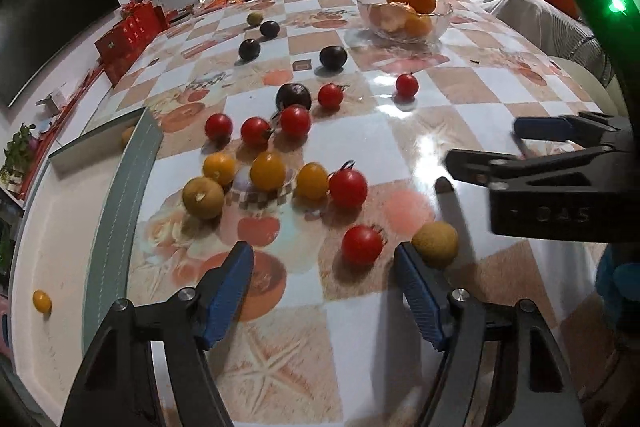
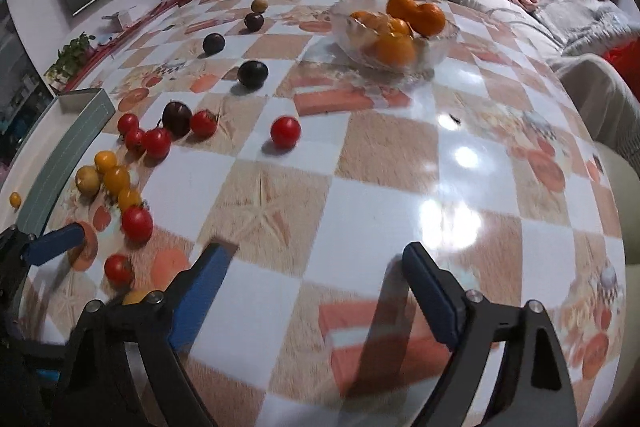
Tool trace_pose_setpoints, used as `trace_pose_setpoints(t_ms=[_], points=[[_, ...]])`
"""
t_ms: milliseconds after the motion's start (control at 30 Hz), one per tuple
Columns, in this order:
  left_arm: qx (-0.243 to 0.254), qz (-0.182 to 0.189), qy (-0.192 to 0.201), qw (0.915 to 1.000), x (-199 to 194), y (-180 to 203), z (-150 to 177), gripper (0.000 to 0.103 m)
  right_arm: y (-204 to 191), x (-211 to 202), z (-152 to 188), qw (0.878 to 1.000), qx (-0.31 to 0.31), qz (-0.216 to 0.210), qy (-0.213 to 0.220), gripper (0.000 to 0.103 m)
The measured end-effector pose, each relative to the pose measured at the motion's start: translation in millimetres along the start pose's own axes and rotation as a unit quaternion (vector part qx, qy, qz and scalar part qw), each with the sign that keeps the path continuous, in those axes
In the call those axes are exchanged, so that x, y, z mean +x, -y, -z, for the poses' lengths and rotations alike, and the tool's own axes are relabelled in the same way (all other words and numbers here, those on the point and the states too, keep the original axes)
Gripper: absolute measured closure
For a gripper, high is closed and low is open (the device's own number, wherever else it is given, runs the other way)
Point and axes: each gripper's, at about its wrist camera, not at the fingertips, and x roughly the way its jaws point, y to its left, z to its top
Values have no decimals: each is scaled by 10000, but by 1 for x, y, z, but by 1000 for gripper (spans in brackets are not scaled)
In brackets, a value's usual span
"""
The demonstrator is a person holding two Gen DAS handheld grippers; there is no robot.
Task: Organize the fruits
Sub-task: 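Grasp a red cherry tomato with each gripper from the table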
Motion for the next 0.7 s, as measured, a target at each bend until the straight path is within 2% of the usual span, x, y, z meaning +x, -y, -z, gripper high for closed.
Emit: trace_pose_setpoints(t_ms=[67, 200, 267, 333, 367, 467, 500, 533, 567, 600, 700], points=[[-30, 81, -4, 10000, 2, 2, -4, 40, -2, 5, -7, 10000, -38, -2, 29, 16], [-79, 127, -42, 9999, 4, 4, -9, 45, -6, 16, -22, 9999, -122, 45, 77, 20], [-175, 265, -83, 9995, 4, 3, -10, 55, -9, 22, -30, 9997, -181, 100, 122, 20], [-219, 279, -106, 9993, 4, 4, -10, 59, -12, 27, -36, 9995, -228, 86, 184, 22], [-215, 290, -100, 9993, 3, 5, -9, 65, -13, 28, -38, 9994, -243, 97, 208, 23], [-228, 287, -85, 9993, 2, 7, -8, 68, -18, 30, -45, 9992, -288, 73, 266, 42], [-244, 306, -67, 9992, 2, 6, -8, 71, -20, 30, -46, 9991, -318, 50, 277, 54], [-255, 319, -44, 9992, 1, 6, -7, 81, -21, 30, -47, 9991, -328, 24, 283, 69], [-267, 352, -22, 9990, 1, 5, -6, 82, -22, 30, -48, 9991, -320, -6, 290, 76], [-278, 383, -7, 9989, 1, 4, -6, 82, -22, 29, -48, 9991, -290, -42, 296, 80], [-301, 427, 27, 9986, -1, 0, -3, 82, -19, 27, -46, 9992, -159, -182, 305, 82]])
